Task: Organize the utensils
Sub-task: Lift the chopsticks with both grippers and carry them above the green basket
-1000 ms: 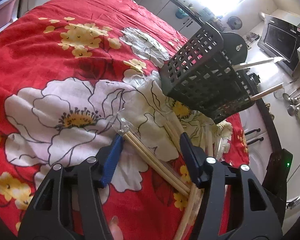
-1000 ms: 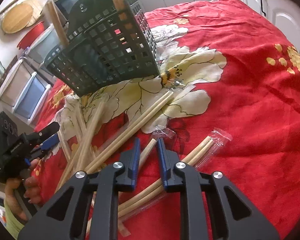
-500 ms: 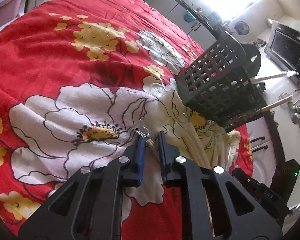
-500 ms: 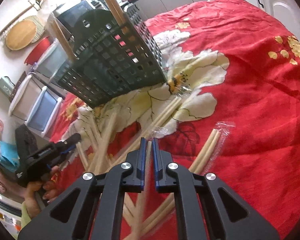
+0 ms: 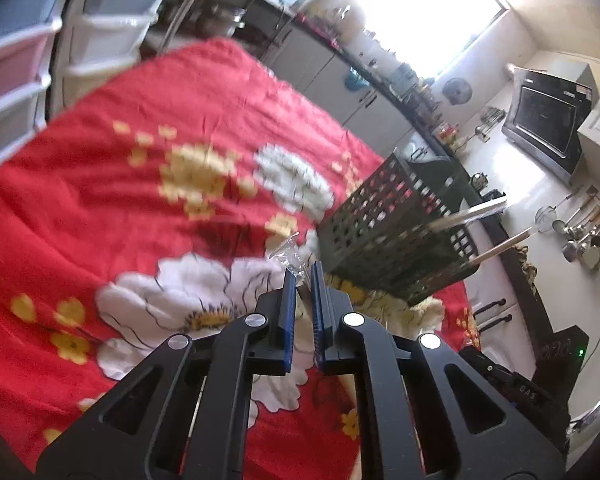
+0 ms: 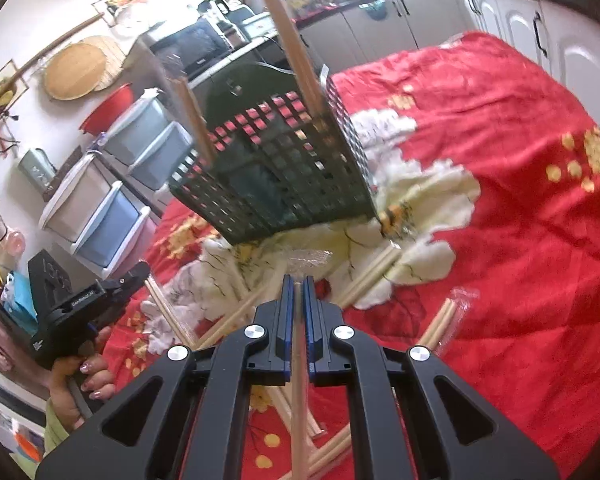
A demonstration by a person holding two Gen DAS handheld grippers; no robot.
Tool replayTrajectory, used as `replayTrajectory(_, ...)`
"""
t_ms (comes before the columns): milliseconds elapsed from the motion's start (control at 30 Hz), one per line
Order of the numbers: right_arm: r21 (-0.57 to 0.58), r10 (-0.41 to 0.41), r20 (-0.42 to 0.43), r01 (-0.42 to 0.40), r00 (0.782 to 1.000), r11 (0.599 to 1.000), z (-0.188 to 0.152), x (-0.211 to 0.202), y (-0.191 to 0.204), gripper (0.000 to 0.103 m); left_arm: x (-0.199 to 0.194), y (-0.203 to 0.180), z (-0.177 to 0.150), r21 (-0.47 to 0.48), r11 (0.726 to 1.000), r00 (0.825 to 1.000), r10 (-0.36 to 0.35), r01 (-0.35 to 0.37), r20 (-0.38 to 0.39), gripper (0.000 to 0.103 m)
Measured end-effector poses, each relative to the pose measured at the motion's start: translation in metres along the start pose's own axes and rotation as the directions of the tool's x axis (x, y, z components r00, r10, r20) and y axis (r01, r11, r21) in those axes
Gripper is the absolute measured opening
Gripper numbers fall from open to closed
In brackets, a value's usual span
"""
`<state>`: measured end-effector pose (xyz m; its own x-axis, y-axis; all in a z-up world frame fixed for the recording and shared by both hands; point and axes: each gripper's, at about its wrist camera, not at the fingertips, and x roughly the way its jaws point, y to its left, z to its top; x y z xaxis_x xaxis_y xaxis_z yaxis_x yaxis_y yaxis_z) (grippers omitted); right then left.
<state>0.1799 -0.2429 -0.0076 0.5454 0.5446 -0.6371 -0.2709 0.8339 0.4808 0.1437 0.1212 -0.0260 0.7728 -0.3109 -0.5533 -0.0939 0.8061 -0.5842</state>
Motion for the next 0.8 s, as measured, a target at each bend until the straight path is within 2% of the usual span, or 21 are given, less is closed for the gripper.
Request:
replayTrajectory(333,-0.100,0.032,0.094,-0.023,0.995,0.995,0.023,-0.025,0.031,0.005,-0.039,-0.017,0.021,0.068,0.998,0.992,0.009,-0.018,0.128,0.003)
replayTrajectory(800,-0.174,0.062,0.191,-0.028,0.980,0.984,0.041,-0.051,0.053,0.005,-0.070,-0.073,0.033,0.205,0.978,0.976,-0.087,0.046,0.198,0.002)
